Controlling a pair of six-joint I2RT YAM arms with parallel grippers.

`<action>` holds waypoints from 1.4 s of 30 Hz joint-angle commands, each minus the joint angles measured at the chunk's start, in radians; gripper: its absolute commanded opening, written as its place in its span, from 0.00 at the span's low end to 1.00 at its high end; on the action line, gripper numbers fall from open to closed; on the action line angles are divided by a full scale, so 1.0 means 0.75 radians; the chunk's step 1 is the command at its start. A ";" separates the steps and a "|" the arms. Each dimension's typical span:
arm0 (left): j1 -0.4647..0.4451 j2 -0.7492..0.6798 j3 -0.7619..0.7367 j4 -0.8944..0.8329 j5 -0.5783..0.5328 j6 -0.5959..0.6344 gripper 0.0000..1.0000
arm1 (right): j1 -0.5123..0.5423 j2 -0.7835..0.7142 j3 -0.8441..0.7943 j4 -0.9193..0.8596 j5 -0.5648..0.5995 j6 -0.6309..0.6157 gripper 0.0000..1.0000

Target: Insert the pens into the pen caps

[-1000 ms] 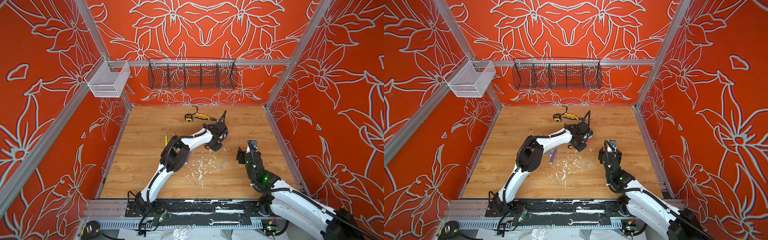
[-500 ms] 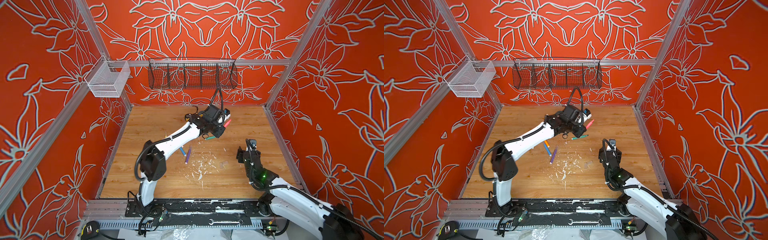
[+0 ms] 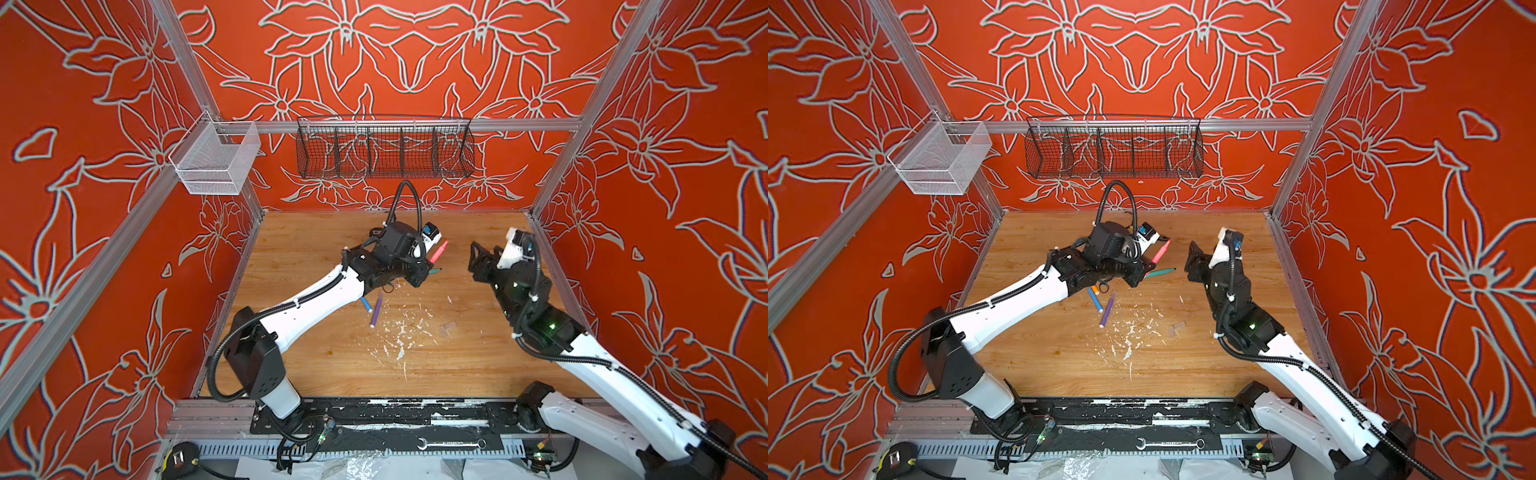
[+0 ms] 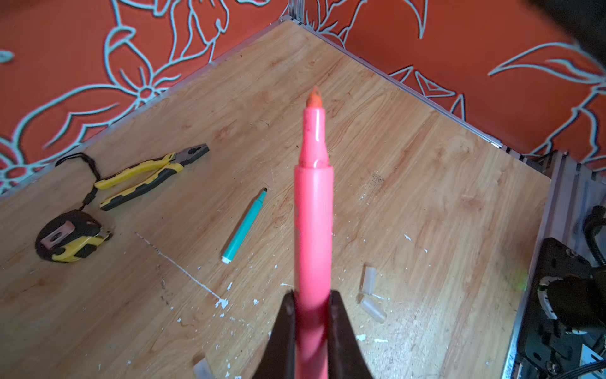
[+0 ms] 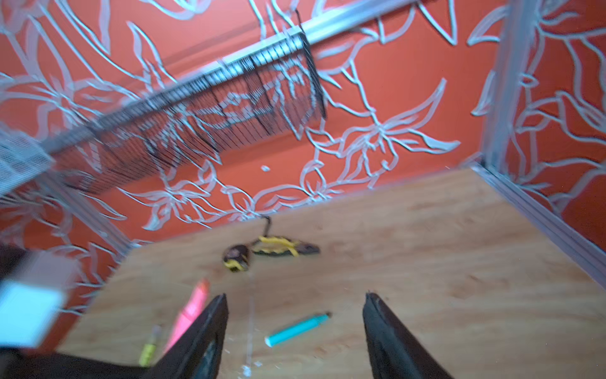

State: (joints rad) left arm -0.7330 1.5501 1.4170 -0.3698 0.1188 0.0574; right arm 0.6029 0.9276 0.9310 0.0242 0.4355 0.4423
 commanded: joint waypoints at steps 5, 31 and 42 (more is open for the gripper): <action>0.002 -0.254 -0.176 0.251 -0.057 -0.040 0.00 | 0.017 0.046 0.053 0.402 -0.298 -0.021 0.68; 0.018 -0.339 -0.285 0.361 -0.037 -0.117 0.00 | 0.295 0.257 0.004 0.437 -0.590 0.041 0.61; 0.018 -0.389 -0.334 0.396 -0.040 -0.102 0.00 | 0.302 0.215 -0.044 0.422 -0.494 0.045 0.57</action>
State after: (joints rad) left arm -0.7193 1.2869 1.1641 -0.1211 0.0814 -0.0254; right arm 0.8204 1.1351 0.9211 0.3351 0.0265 0.4751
